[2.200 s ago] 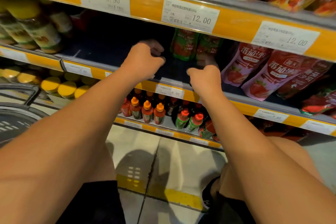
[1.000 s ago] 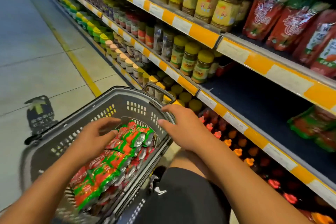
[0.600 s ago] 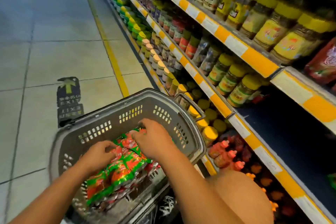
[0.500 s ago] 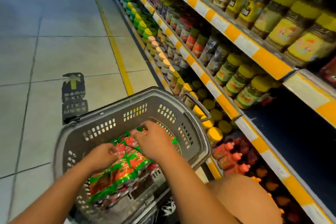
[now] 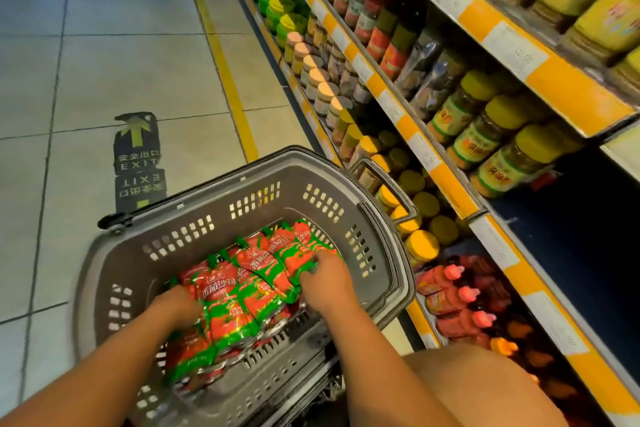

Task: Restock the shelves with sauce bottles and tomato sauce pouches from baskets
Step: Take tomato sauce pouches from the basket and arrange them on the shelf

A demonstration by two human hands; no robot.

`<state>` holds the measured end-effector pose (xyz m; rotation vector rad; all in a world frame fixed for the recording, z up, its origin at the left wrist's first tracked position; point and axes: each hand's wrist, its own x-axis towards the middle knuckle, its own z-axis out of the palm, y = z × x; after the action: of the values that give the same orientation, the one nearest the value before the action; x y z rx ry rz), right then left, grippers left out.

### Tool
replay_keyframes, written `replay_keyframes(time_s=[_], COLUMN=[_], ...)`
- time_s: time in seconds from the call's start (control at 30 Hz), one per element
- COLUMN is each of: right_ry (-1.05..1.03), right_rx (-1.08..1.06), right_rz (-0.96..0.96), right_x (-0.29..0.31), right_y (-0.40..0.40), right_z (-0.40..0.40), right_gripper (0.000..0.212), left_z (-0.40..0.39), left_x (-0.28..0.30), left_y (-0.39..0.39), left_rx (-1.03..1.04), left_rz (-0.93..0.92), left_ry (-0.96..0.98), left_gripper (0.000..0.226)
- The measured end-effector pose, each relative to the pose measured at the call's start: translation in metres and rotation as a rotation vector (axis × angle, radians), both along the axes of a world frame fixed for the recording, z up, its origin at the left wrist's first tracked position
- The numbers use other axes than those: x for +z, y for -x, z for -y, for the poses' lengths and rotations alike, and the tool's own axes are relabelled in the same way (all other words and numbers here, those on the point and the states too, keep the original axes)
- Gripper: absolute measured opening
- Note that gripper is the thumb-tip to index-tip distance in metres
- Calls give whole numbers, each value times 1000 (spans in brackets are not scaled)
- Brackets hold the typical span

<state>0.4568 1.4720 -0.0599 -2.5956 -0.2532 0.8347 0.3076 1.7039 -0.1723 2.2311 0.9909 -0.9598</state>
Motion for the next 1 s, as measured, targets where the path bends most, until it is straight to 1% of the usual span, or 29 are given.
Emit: replay_keyframes(time_s=[0.07,0.1,0.23,0.3,0.4,0.47,0.6,0.7,0.83,0.97,1.0], right_ry=[-4,-15,-7,5,37,57,63,66,100,110,108], right_rx=[38,40,63,71,81,91,115,81,78,84,80], right_rz=[12,15,9,0,-46,-86,-142,-114,-85,-75,-77], right_x=[-1,1,-6,-12,-25,-35,-50,-60,-71,-77,-77], right_y=[-4,-7,-21,-27,-32,-35,-43,-53,-55,-59,-59], right_z=[-6,-7,-9,-8,-9,-11,-19,-22,-23,-24,-24], right_gripper=[39,46,53,56,63,67,66,62,67,59,60], left_z=[6,6,-2,1,-1,1,7,3,0,3,2], left_x=[6,5,-9,-4,-9,-11,-12,-18,-21,-21,-20], left_y=[-1,0,4,2,0,0,-1,3,6,5,4], left_rx=[23,30,105,126,208,264,335,410,512,627,645], left_rz=[-1,-10,-5,-48,-66,-77,-48,-47,-41,-40,-31], left_ry=[-50,-77,-125,-134,-128,-92,-21,10,43,118,128], left_gripper=[46,43,45,41,33,33,29,30,26,10,11])
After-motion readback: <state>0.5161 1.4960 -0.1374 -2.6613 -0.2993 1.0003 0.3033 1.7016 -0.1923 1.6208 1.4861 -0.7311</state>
